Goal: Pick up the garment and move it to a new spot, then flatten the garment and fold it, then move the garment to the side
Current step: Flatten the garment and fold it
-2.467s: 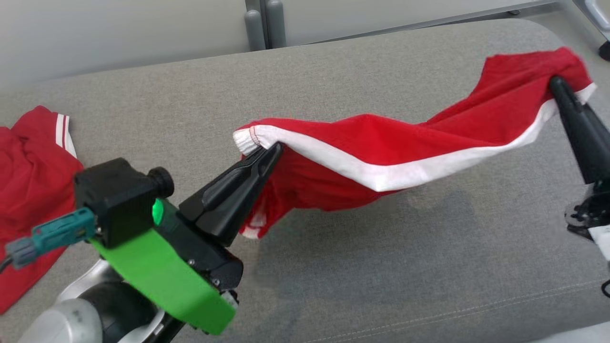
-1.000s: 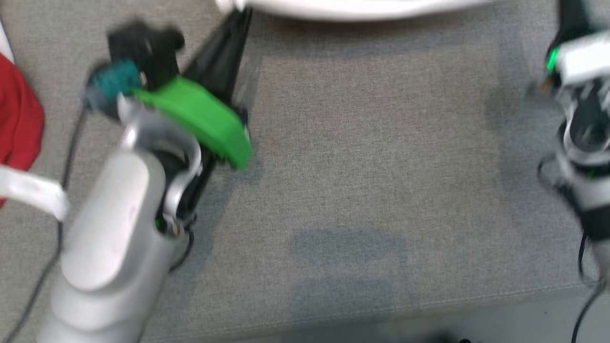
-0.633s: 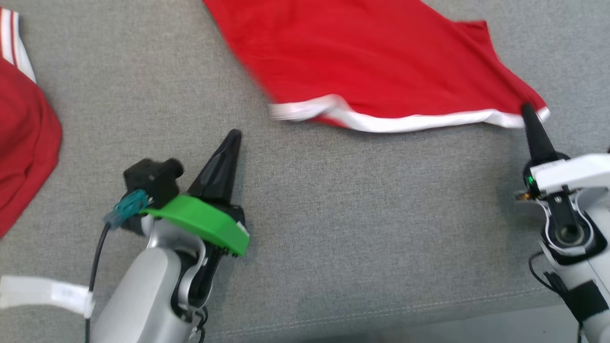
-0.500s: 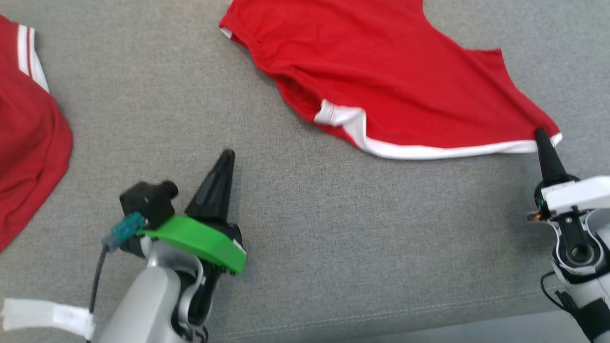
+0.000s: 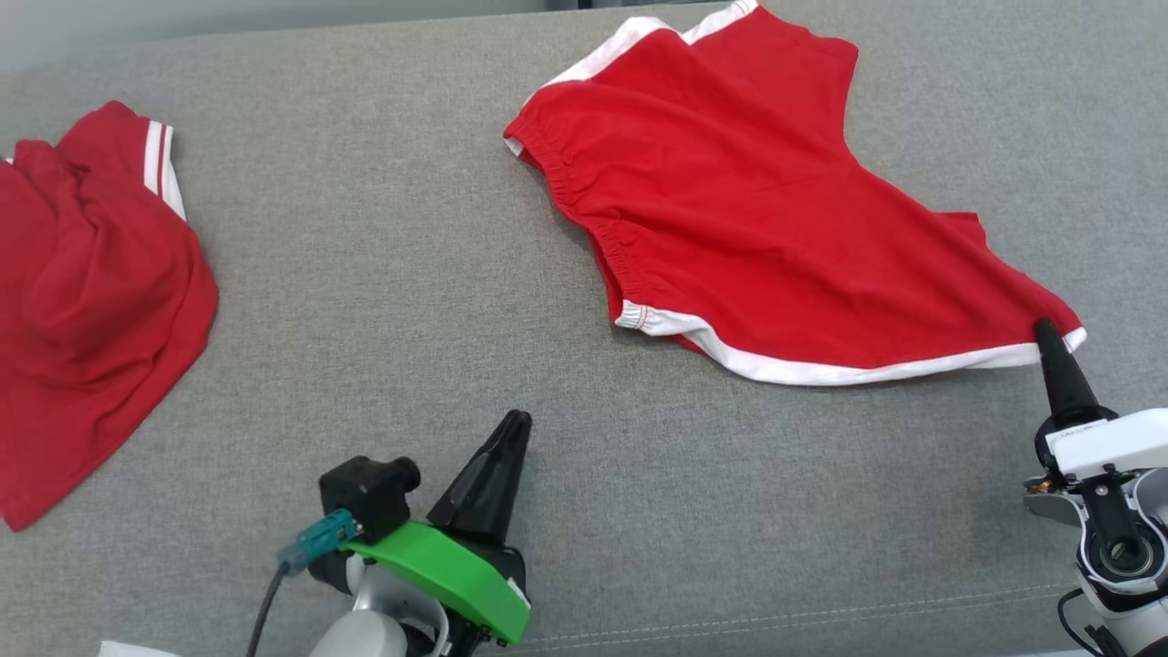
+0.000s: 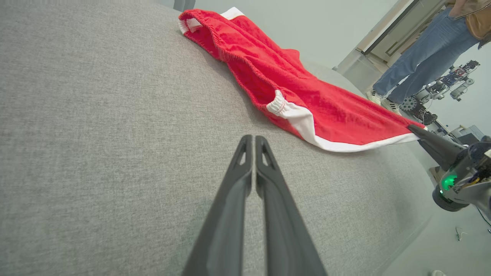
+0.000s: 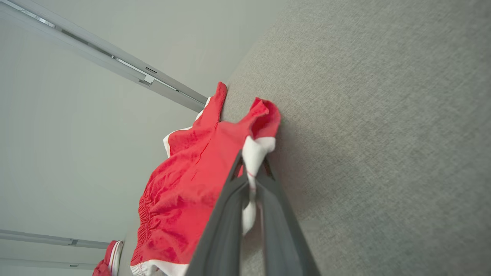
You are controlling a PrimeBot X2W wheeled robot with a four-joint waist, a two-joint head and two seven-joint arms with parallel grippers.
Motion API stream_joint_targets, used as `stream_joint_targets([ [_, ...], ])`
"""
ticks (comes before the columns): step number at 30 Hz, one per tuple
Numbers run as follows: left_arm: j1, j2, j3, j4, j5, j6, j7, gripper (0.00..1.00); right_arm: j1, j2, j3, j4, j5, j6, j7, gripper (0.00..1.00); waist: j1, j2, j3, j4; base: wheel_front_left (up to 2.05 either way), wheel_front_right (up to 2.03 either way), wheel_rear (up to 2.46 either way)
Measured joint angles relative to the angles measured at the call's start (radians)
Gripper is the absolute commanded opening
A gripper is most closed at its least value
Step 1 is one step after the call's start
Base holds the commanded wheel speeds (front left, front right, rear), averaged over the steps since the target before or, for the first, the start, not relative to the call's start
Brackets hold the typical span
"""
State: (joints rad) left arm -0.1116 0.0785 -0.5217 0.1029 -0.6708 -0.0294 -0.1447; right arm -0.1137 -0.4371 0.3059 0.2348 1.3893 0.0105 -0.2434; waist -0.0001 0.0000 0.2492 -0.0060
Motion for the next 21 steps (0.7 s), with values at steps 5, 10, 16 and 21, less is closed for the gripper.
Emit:
stream_joint_targets([
  [5,-0.048,0.005,-0.034,0.004,0.060,-0.011,0.004,1.00,0.000,0.003,0.002,-0.021,-0.004,0.000,-0.004,0.00,0.0000,0.0000,-0.015,0.003,0.00,0.00,0.00],
  [10,-0.137,0.015,-0.077,0.026,0.117,-0.030,0.035,1.00,-0.002,0.013,0.020,-0.044,-0.022,0.000,-0.004,0.00,0.0000,0.0000,-0.007,-0.014,0.00,0.00,0.00],
  [16,-0.258,0.005,-0.110,0.074,0.146,-0.041,0.089,1.00,-0.030,0.024,0.035,-0.065,-0.032,0.000,-0.004,0.00,0.0000,0.0000,0.017,-0.038,0.00,0.00,0.00],
  [21,-0.319,0.000,-0.125,0.150,0.149,-0.042,0.144,1.00,-0.059,0.037,0.048,-0.074,-0.036,0.001,-0.002,0.00,0.0000,0.0000,0.043,-0.066,0.00,0.00,0.00],
])
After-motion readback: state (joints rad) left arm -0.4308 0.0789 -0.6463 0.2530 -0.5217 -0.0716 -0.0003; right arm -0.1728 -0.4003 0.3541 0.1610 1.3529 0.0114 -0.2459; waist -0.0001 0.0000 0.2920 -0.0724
